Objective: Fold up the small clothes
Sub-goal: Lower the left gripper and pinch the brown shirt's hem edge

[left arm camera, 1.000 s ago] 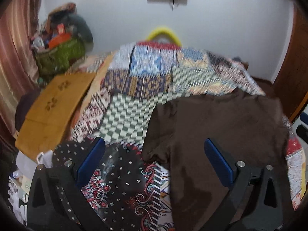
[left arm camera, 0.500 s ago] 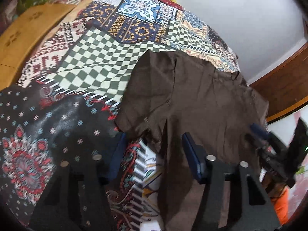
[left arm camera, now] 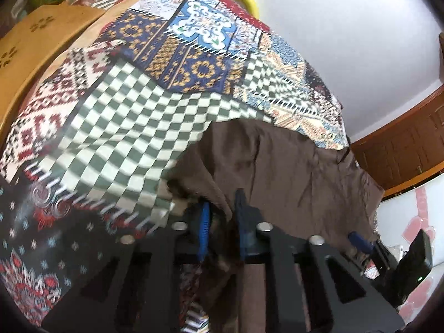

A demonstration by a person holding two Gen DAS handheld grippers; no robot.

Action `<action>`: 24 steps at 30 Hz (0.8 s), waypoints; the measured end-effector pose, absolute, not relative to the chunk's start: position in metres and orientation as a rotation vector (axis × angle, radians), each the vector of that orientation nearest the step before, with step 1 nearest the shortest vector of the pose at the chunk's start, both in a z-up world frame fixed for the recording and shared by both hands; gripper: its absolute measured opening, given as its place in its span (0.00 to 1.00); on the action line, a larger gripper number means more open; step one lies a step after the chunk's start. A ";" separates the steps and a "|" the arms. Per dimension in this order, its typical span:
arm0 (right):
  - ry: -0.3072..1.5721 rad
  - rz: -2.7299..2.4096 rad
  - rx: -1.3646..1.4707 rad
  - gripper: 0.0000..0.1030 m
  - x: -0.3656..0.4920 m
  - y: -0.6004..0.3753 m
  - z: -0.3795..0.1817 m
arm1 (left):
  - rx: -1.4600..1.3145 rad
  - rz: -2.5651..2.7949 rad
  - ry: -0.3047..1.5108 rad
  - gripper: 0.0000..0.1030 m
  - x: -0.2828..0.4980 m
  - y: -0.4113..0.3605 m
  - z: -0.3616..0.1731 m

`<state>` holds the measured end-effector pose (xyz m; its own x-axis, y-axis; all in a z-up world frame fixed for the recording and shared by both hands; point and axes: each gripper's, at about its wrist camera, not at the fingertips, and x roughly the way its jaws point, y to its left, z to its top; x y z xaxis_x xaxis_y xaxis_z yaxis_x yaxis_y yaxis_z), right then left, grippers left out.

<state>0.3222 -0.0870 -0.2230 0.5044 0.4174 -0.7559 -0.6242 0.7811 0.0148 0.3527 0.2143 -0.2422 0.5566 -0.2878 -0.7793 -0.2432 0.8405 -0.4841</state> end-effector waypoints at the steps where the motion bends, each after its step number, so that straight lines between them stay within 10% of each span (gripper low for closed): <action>1: 0.829 0.639 -0.275 0.47 0.323 -0.087 -0.223 | -0.600 -0.034 0.993 0.07 0.355 0.214 -0.240; 14: 0.832 0.640 -0.222 0.47 0.318 -0.098 -0.211 | -0.110 -0.085 0.798 0.03 0.342 0.116 -0.157; 24: 0.781 0.576 -0.193 0.47 0.300 -0.137 -0.181 | -0.010 -0.154 0.969 0.06 0.363 0.037 -0.189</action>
<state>0.2998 -0.1370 -0.1812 0.5663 0.4175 -0.7106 -0.5563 0.8298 0.0442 0.3632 0.0369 -0.1893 0.5559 -0.1353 -0.8202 0.1261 0.9890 -0.0776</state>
